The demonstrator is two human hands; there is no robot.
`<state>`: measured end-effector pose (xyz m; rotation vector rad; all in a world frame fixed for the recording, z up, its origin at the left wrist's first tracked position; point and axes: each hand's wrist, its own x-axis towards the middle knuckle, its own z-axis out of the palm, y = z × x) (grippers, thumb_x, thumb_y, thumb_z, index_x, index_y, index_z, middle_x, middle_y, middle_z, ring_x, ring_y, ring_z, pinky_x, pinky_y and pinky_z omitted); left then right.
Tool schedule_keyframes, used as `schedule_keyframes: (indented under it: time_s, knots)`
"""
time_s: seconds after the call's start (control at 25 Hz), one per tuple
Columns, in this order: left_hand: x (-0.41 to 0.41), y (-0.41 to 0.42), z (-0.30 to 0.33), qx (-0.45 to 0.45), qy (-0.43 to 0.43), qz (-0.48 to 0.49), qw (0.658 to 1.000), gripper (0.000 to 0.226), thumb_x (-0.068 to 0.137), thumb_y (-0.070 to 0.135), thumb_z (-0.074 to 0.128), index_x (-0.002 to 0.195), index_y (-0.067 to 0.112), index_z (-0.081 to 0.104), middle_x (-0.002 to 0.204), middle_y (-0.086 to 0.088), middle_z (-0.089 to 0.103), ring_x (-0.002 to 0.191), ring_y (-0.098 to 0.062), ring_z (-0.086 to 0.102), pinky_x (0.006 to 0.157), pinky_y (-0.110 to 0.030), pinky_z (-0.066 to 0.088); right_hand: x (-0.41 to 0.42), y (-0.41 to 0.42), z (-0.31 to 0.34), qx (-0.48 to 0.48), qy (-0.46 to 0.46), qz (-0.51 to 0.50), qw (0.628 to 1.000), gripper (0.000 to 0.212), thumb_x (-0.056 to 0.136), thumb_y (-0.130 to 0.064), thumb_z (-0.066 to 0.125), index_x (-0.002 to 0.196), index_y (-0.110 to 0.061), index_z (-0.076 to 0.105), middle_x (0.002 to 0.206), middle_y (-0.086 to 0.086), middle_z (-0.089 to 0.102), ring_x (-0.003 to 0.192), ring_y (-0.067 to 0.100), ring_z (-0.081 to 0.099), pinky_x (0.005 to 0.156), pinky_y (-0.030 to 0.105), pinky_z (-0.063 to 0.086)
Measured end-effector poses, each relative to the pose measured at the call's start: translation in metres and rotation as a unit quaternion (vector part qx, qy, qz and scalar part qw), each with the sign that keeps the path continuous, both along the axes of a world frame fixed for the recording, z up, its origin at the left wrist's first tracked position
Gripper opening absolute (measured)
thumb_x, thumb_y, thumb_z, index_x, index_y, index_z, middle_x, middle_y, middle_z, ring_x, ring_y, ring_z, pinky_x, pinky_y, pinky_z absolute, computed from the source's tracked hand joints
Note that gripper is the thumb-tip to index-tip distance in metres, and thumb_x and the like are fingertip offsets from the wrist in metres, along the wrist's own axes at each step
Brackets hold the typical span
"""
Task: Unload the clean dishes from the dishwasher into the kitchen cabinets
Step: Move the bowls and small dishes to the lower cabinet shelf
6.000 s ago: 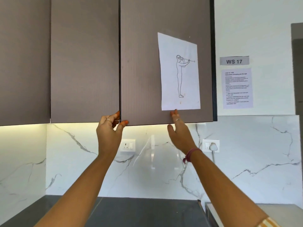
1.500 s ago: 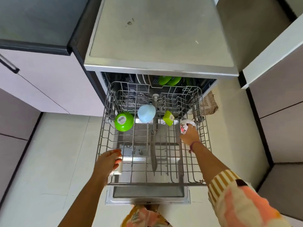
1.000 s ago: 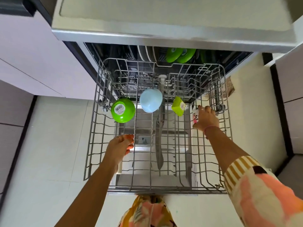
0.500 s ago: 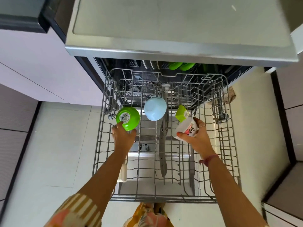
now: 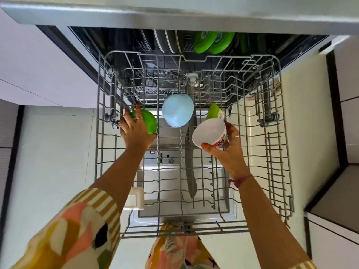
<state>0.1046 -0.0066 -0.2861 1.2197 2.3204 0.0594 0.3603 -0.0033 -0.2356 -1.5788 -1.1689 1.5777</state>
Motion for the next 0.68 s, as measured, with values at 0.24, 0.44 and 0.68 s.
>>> schedule_keyframes:
  time_s: [0.24,0.44,0.68]
  knots:
    - [-0.004,-0.002,0.018,0.017,-0.028,0.020,0.999,0.113,0.062,0.032,0.086,0.150,0.017,0.017,0.151,-0.021,0.015,0.136,-0.045,0.020,0.106,-0.061,0.032,-0.004,-0.001,0.011,-0.007,0.006,0.002,1.000,0.086,0.069,0.000,0.080,0.137,-0.026,0.034,0.126,-0.018,0.044,0.115,0.012,0.052,0.082,0.018,0.055]
    - [-0.007,-0.013,0.061,0.081,-0.122,0.106,0.983,0.112,0.061,0.026,0.086,0.150,0.019,0.019,0.144,-0.017,0.025,0.130,-0.040,0.029,0.106,-0.054,0.036,-0.010,-0.006,0.044,-0.001,0.051,0.018,0.999,0.096,0.067,-0.002,0.083,0.141,-0.034,0.033,0.133,-0.015,0.044,0.121,0.019,0.053,0.090,0.033,0.055]
    - [0.003,-0.044,0.141,0.169,-0.510,0.354,0.765,0.076,0.078,0.007,0.073,0.140,0.020,0.032,0.120,-0.014,0.055,0.096,-0.028,0.062,0.071,-0.037,0.058,-0.027,-0.019,0.102,0.039,0.093,0.015,0.995,0.094,0.056,-0.018,0.086,0.136,-0.034,0.040,0.140,-0.003,0.043,0.124,0.019,0.050,0.090,0.037,0.055]
